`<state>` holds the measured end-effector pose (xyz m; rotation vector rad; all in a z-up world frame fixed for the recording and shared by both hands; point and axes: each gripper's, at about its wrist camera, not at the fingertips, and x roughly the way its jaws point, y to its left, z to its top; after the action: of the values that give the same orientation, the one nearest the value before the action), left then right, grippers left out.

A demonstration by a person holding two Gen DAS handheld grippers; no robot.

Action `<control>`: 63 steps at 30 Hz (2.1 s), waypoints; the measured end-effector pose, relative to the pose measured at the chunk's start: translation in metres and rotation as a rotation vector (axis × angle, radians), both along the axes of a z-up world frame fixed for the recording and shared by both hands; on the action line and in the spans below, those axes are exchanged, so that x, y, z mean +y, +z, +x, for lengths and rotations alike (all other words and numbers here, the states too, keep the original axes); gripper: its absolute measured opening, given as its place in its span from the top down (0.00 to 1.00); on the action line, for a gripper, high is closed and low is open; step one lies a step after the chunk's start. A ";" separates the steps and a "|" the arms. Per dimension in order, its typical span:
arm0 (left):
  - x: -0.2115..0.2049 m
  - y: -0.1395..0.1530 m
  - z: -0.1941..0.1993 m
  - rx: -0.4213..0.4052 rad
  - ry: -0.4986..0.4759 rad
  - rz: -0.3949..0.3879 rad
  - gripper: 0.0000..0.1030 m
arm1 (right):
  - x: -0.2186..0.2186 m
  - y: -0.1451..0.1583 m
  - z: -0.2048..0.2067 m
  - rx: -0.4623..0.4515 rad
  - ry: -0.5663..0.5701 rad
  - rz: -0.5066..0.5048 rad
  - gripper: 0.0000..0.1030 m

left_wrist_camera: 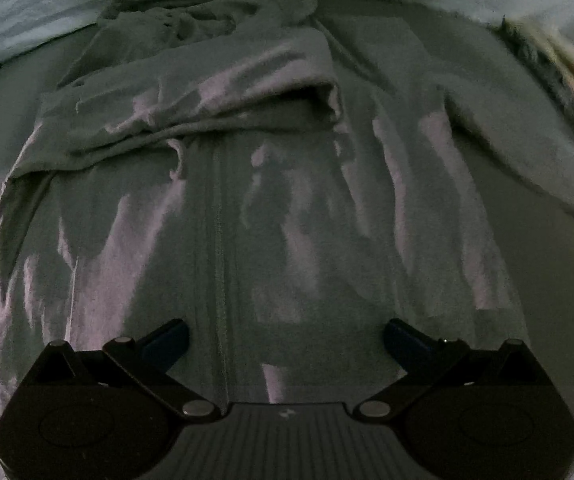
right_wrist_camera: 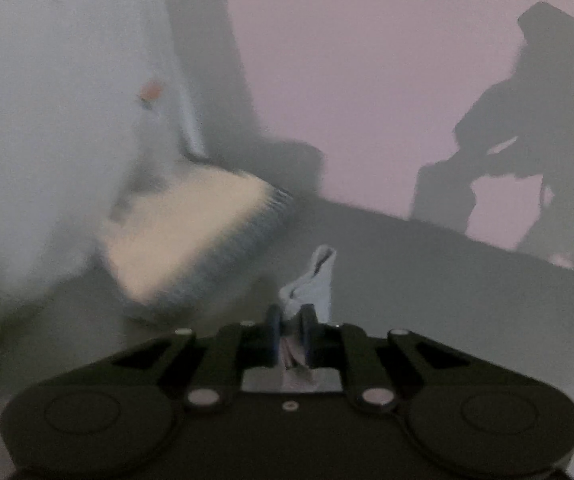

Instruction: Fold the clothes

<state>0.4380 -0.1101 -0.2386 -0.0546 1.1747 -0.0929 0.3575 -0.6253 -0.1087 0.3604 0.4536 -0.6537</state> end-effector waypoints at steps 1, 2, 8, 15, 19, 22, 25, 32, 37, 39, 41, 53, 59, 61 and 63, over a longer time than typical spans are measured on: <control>0.010 0.003 0.004 0.000 0.019 -0.050 0.00 | 0.020 0.015 0.006 -0.031 0.026 -0.005 0.89; 0.023 0.007 0.007 -0.002 0.047 -0.102 0.00 | 0.042 0.028 0.012 -0.061 0.057 -0.010 0.89; 0.147 0.050 0.003 -0.146 0.245 -0.343 0.00 | 0.239 0.106 0.063 -0.225 0.438 0.012 0.89; 0.332 0.059 -0.018 -0.248 0.635 -0.500 0.00 | 0.458 0.120 0.087 -0.231 0.909 0.049 0.88; 0.409 0.034 -0.036 -0.232 0.842 -0.521 0.00 | 0.536 0.099 0.087 -0.151 1.085 0.030 0.49; 0.438 0.018 -0.038 -0.193 0.893 -0.474 0.00 | 0.594 0.083 0.087 -0.090 1.216 0.015 0.40; 0.441 0.010 -0.036 -0.173 0.883 -0.432 0.00 | 0.608 0.066 0.091 -0.016 1.245 -0.049 0.33; 0.414 0.004 0.001 -0.171 0.826 -0.318 0.00 | 0.467 -0.014 0.111 0.347 0.924 -0.458 0.33; 0.400 0.006 0.032 -0.164 0.772 -0.315 0.00 | 0.414 -0.058 0.115 0.539 0.915 -0.617 0.33; 0.396 0.002 0.048 -0.147 0.772 -0.297 0.00 | 0.410 -0.066 0.117 0.566 0.917 -0.664 0.33; 0.388 0.000 0.059 -0.140 0.775 -0.230 0.00 | 0.411 -0.073 0.125 0.572 0.922 -0.720 0.33; 0.364 0.000 0.092 -0.093 0.677 -0.017 0.00 | 0.376 -0.071 0.133 0.573 0.721 -0.601 0.26; 0.371 0.005 0.087 -0.101 0.638 -0.063 0.00 | 0.401 -0.036 0.121 0.520 0.790 -0.432 0.24; 0.375 0.007 0.081 -0.108 0.616 -0.097 0.00 | 0.423 -0.030 0.114 0.490 0.846 -0.388 0.24; 0.380 0.007 0.076 -0.119 0.593 -0.130 0.00 | 0.456 -0.031 0.112 0.458 0.942 -0.392 0.24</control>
<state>0.5143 0.2703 -0.2315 -0.5014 0.9927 0.3465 0.4699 -0.1694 -0.1401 -0.3887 0.8341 0.1200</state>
